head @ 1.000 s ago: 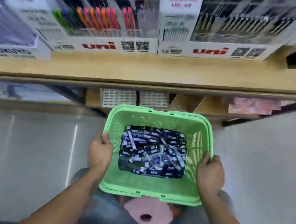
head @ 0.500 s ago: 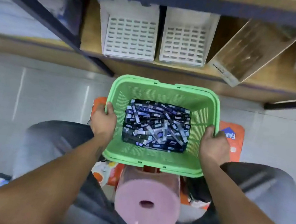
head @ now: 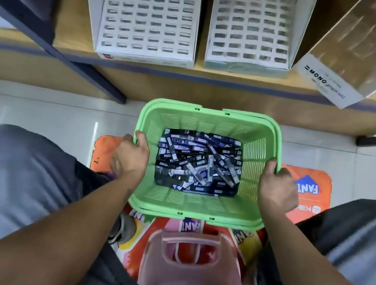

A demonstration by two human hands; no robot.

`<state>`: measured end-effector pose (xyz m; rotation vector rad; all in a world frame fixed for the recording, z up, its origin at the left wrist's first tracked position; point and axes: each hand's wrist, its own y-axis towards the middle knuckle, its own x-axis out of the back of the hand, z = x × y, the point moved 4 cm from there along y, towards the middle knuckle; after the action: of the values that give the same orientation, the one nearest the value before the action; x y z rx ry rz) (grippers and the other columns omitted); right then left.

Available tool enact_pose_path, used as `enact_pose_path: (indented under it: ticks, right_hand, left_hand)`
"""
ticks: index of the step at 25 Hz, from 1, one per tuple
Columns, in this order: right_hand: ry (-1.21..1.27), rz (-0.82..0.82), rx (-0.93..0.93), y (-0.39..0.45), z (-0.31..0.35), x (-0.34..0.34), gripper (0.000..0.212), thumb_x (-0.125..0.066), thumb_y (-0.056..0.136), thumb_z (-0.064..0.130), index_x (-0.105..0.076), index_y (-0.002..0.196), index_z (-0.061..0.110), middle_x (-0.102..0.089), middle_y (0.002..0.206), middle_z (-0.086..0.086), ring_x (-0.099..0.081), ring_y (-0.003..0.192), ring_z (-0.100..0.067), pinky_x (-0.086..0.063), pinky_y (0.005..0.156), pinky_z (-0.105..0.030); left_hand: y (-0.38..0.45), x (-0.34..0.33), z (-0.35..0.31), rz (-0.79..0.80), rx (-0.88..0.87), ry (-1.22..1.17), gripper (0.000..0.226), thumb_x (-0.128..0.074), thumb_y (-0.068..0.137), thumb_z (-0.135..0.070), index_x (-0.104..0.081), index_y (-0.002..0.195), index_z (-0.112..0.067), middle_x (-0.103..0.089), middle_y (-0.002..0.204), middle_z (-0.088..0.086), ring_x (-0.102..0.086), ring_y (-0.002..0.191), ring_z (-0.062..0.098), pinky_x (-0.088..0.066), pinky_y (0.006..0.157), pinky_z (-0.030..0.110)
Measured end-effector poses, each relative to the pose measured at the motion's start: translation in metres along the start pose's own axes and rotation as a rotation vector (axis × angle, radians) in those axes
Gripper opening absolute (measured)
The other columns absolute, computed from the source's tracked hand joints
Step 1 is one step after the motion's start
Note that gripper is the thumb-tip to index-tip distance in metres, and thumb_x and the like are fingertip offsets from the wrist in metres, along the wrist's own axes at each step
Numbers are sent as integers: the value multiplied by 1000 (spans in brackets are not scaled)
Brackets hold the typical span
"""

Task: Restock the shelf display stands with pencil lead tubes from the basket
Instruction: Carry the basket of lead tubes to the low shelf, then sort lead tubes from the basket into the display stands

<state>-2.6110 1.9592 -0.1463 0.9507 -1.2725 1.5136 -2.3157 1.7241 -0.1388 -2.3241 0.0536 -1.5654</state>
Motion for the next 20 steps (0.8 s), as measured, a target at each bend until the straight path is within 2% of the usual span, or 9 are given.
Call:
enact_pose_path:
  ticks: [2,4,8,11,16,18,20]
  right_hand:
    - [-33,20,-42,8,-3,-7,71,-21,95,68,-55,78,7,-50,65,-10,-46,58,-21,-32,59,-30]
    - [-52,19,-53,12,-6,-19,76,-16,95,71,-54,77,7,-50,66,-11,-49,59,-22,-34,59,-32]
    - [-9,-50,-69,12,-13,-36,72,-15,95,70,-54,80,12,-48,71,-12,-50,70,-29,-36,67,-38]
    - [36,-75,-83,15,-12,-39,73,-16,95,69,-58,86,10,-54,77,-18,-51,74,-32,-36,70,-40]
    - [108,-67,-37,10,-9,-39,69,-19,101,59,-61,105,4,-62,96,-25,-46,77,-30,-34,70,-40]
    - [112,-81,29,7,-3,-38,64,-18,104,53,-56,113,2,-63,106,-26,-52,82,-35,-34,70,-41]
    - [80,-112,73,5,0,-40,59,-19,106,47,-54,118,1,-61,113,-26,-59,94,-40,-34,70,-41]
  left_hand:
    - [6,-11,4,60,21,66,68,-22,99,-59,-61,76,-9,-54,63,8,-49,56,23,-26,53,29]
    - [15,-22,8,119,76,90,80,-13,98,-64,-60,67,-8,-56,64,11,-51,58,24,-31,55,30]
    - [23,-39,10,108,95,78,78,-7,99,-62,-53,63,-10,-55,69,12,-52,62,25,-37,60,33]
    - [22,-43,9,73,86,36,76,-8,99,-61,-58,74,-9,-65,88,20,-61,82,35,-46,76,40]
    - [15,-38,7,72,37,-16,75,-13,105,-49,-70,94,-2,-70,106,25,-63,98,39,-40,78,40]
    - [13,-38,2,71,-14,-6,74,-11,107,-45,-70,101,-1,-69,111,25,-64,103,39,-41,80,40]
    - [13,-38,-1,86,-46,7,73,-10,108,-42,-69,109,0,-68,117,25,-63,109,41,-44,89,42]
